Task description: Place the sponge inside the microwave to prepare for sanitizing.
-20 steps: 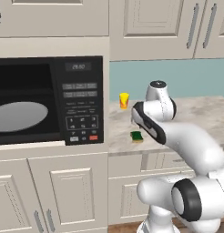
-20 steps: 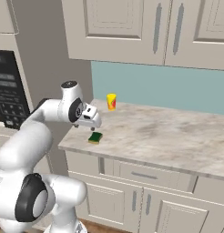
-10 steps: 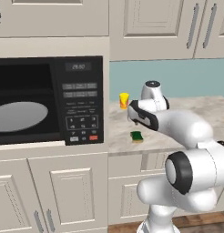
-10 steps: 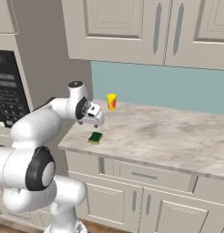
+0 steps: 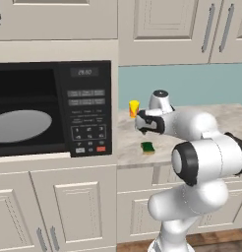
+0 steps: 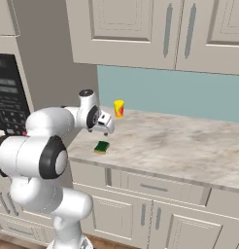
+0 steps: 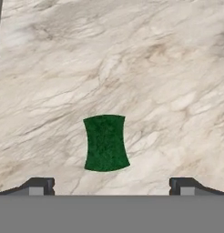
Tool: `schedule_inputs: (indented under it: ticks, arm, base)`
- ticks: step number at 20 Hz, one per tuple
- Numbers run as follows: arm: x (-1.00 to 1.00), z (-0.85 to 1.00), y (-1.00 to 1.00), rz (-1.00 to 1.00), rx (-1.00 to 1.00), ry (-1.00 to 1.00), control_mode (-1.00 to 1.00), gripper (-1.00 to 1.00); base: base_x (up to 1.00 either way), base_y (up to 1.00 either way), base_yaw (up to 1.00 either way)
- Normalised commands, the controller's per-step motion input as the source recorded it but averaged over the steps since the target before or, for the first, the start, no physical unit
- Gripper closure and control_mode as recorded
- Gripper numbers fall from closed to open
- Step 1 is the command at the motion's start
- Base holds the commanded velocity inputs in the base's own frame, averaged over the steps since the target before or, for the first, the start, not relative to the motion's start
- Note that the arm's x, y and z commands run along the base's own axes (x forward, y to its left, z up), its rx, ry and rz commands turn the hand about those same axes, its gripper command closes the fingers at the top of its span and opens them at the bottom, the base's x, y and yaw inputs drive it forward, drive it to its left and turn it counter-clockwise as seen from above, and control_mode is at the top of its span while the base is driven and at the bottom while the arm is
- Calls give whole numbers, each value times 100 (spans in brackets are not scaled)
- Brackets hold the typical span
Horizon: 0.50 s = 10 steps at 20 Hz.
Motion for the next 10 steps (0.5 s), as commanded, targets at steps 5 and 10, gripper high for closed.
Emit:
schedule_inputs:
  ticks: [5, 10]
  arm:
    - [15, -7, 0, 1, 2, 0, -100, -100]
    - [0, -24, 0, 0, 1, 1, -100, -100]
  base:
    - [0, 0, 0]
    - [0, 0, 0]
